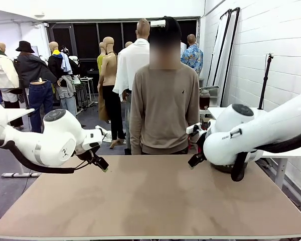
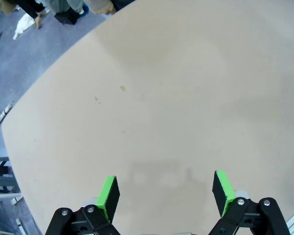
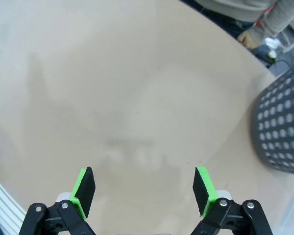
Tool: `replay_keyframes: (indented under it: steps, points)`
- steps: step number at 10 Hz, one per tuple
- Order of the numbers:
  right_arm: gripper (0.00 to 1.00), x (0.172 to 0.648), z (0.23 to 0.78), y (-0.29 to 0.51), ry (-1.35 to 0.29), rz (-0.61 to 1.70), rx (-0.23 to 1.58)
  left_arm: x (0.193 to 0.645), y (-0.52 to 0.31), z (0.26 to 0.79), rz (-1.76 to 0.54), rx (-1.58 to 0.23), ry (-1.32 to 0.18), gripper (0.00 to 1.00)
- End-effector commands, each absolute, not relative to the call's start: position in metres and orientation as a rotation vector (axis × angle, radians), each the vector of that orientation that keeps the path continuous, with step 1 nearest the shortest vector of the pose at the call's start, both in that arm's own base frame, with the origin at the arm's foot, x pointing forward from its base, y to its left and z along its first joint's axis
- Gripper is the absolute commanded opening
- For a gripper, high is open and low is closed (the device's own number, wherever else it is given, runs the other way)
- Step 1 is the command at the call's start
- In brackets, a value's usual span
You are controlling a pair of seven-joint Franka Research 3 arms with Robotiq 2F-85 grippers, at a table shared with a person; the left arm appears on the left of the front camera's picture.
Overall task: Fold the training pants.
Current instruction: Grab both ends of the Training pants handed by a person.
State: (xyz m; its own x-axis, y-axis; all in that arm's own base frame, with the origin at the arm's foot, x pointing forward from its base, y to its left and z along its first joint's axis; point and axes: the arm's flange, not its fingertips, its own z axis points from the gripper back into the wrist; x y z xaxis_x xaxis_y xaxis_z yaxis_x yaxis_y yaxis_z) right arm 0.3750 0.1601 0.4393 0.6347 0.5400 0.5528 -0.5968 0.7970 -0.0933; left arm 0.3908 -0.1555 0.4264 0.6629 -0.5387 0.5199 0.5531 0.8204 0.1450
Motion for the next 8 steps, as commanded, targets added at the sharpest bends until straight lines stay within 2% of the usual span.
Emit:
replay_keyframes:
  steps: [1,4,8]
  points:
    - [1.0,0.355,0.474,0.134,-0.606,0.666,0.106,0.369,-0.155,0.465,-0.591,-0.054,-0.58,1.0]
    - [1.0,0.339,0.511,0.107,-0.655,0.689,0.109,0.35,-0.149,0.504,-0.656,-0.076,-0.626,1.0]
    - [1.0,0.328,0.526,0.077,-0.714,0.694,0.127,0.342,-0.141,0.515,-0.718,-0.138,-0.709,1.0]
